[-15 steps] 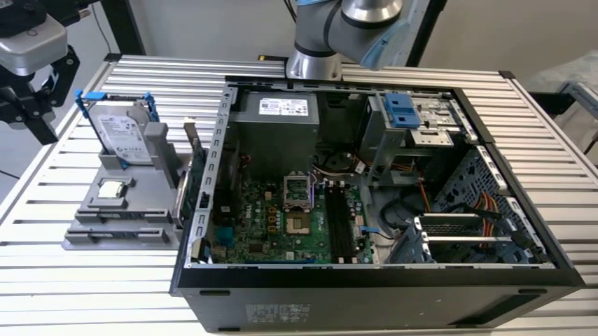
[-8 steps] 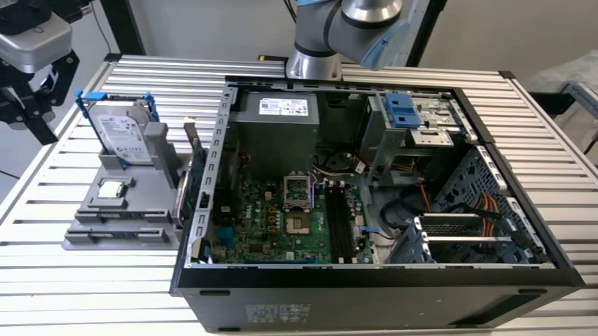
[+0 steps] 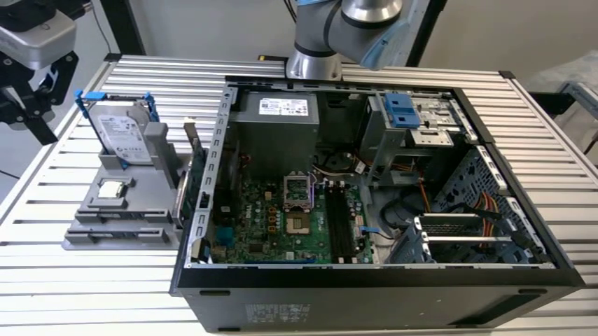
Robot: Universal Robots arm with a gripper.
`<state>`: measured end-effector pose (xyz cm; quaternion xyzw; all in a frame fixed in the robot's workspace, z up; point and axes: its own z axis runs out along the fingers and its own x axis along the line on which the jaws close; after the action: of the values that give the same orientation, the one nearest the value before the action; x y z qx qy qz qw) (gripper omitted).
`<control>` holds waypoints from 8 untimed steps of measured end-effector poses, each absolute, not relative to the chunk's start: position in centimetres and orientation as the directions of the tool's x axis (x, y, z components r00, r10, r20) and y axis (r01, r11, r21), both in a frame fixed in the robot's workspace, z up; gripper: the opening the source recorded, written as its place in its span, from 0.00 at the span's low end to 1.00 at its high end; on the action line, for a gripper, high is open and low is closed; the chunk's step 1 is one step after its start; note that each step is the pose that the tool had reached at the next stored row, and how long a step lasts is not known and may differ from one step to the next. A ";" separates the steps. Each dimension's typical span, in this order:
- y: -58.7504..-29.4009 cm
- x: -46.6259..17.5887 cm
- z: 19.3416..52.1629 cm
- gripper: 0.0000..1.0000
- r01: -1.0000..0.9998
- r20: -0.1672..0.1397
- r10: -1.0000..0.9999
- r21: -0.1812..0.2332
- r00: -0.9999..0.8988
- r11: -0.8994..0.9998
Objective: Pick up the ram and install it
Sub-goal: 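Pick up the ram and move it above insertion slot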
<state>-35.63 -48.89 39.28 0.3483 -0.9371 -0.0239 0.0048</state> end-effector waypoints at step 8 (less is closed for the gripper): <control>-48.9 -35.6 39.3 0.00 -0.696 -0.008 -0.696 0.048 -0.718 0.716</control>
<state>-35.63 -48.89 39.28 0.3758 -0.9264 -0.0237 0.0055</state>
